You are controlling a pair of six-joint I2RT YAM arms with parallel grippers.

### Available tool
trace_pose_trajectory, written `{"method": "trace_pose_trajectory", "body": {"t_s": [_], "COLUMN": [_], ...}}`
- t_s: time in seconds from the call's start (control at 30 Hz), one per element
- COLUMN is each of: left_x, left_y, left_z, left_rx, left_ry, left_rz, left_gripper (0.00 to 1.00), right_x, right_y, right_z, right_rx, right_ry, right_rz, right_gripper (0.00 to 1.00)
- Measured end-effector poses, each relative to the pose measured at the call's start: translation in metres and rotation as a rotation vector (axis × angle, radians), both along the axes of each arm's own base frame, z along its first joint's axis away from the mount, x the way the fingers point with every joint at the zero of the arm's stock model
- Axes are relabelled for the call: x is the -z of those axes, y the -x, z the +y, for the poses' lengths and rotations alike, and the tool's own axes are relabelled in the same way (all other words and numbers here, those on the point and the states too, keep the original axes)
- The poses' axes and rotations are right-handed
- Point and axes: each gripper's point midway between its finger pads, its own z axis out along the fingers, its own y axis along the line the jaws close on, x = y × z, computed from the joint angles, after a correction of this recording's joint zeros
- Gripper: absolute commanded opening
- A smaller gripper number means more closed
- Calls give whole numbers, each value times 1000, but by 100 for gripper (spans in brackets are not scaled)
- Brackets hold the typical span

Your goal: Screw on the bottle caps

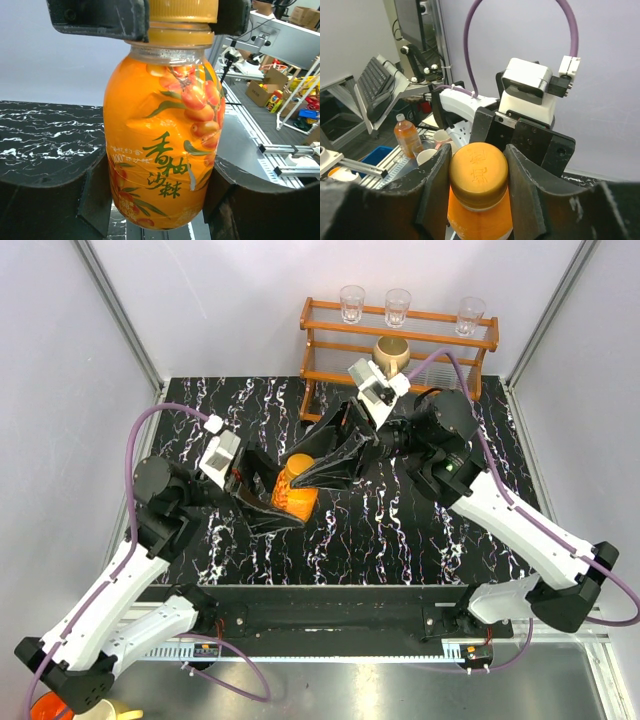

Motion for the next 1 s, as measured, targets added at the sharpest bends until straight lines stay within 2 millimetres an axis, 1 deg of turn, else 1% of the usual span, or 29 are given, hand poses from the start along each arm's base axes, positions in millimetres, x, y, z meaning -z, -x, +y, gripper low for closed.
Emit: {"method": "trace_pose_trajectory", "body": {"t_s": [0.07,0.17,0.3,0.43,0.5,0.57,0.67,0.73,0.77,0.8,0.9,0.93,0.97,1.0], "left_x": [1,2,2,10,15,20,23,21,21,21,23,23,23,22], "left_y": [-4,-13,-34,-61,-73,-84,-97,-104,-106,-107,-111,-111,-111,-115], "left_z": [0,2,4,10,14,20,33,42,46,48,53,53,53,56], "left_rx": [-27,-89,-223,-386,-458,-533,-648,-719,-745,-762,-794,-795,-796,-819], "left_ry": [-4,-17,-39,-81,-104,-129,-154,-156,-158,-162,-171,-174,-175,-172], "left_rz": [-6,-15,-34,-26,-18,-14,-11,-19,-22,-25,-30,-32,-34,-33], "left_gripper": [31,32,32,31,29,28,29,29,29,29,31,32,32,33], "right_x": [2,3,4,11,17,22,22,18,19,19,21,22,23,26], "right_y": [-4,-13,-35,-65,-79,-91,-103,-110,-112,-113,-117,-119,-118,-116], "right_z": [1,2,4,8,11,18,32,41,43,45,47,47,46,47], "right_rx": [27,90,230,402,497,600,752,857,893,932,1006,1023,1029,1026], "right_ry": [9,20,36,59,75,87,100,96,97,100,111,116,123,136], "right_rz": [7,20,65,162,225,270,312,328,333,337,347,349,346,348], "right_gripper": [24,17,12,12,11,11,12,16,20,34,58,74,80,84]}}
